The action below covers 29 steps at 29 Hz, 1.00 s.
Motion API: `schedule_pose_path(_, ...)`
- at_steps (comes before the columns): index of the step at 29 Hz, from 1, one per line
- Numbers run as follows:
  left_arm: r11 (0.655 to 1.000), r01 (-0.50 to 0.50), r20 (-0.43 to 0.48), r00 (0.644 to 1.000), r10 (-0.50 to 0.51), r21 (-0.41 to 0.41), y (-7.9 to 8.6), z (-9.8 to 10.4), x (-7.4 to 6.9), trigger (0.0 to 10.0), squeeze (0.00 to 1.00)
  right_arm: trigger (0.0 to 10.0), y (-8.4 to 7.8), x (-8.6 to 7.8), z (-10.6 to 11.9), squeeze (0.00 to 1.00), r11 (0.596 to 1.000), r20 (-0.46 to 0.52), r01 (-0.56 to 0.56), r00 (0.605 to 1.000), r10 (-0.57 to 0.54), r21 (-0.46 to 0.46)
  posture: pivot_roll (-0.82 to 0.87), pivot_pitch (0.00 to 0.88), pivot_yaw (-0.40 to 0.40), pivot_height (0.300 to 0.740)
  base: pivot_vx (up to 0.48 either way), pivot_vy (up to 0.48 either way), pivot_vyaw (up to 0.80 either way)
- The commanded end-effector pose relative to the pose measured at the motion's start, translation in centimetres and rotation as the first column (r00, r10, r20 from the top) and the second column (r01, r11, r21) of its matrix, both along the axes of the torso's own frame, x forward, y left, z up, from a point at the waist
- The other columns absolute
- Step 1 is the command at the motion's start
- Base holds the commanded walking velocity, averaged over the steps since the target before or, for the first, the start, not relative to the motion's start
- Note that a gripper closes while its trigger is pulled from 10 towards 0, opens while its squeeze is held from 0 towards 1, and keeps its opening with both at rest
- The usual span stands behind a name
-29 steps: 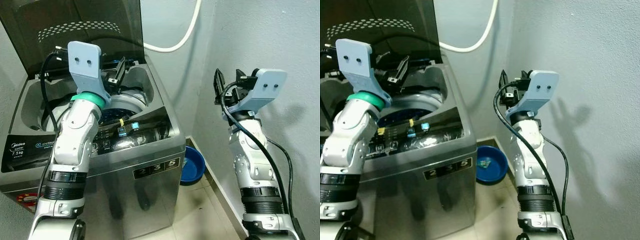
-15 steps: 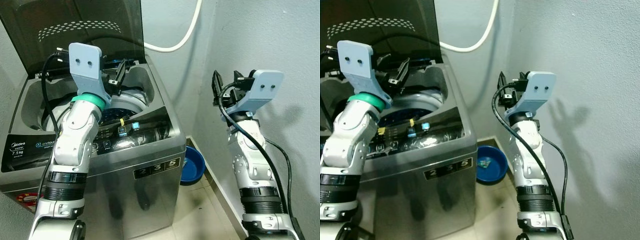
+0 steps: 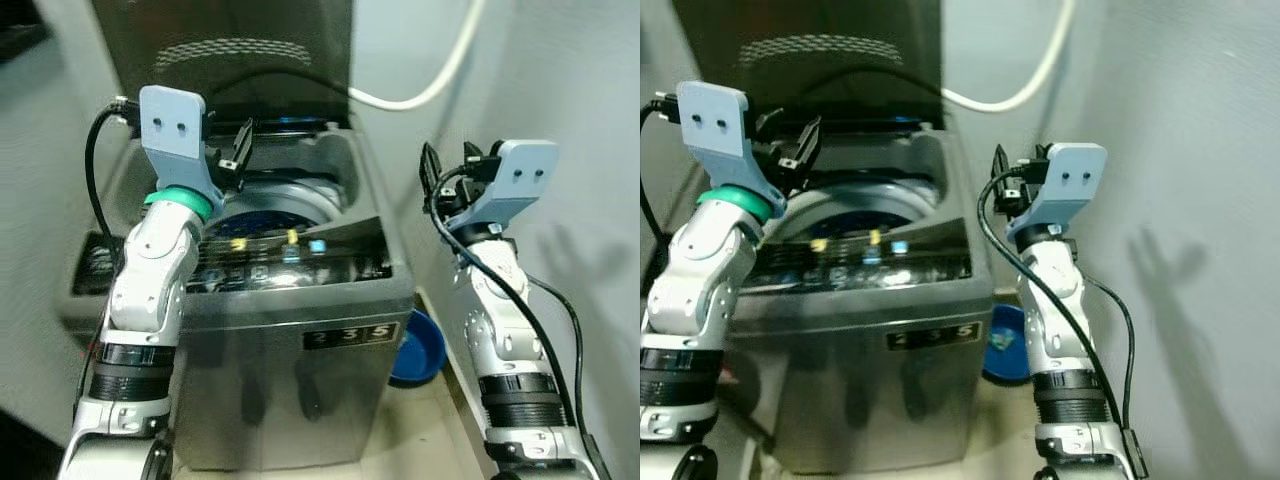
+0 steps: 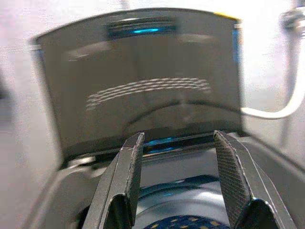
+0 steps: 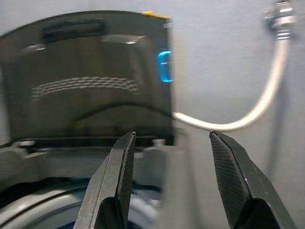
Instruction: Clothes washing
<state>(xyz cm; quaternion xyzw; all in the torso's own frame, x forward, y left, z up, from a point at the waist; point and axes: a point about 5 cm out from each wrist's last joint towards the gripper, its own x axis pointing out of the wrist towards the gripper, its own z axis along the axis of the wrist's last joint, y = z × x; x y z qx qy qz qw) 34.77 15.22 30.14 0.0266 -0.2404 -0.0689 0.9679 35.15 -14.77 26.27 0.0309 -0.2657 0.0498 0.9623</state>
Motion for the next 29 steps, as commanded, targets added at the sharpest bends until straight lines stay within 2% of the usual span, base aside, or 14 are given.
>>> schedule_pose_path(1,1.000,-0.001,-0.014,1.000,0.001,-0.005,0.18,-0.36,-0.02,10.0,0.00,10.0,0.16,0.15,-0.13,0.00,1.000,-0.005,-0.006,1.000,0.006,-0.005,0.04,0.000,0.055,0.740,0.000,0.000,0.79)
schedule_pose_path(29,1.000,0.014,-0.011,1.000,-0.014,0.004,-0.37,-0.42,-0.11,10.0,0.00,10.0,0.10,0.30,-0.20,0.00,1.000,-0.005,-0.011,1.000,0.011,-0.020,0.03,0.000,0.056,0.740,0.000,0.000,0.77)
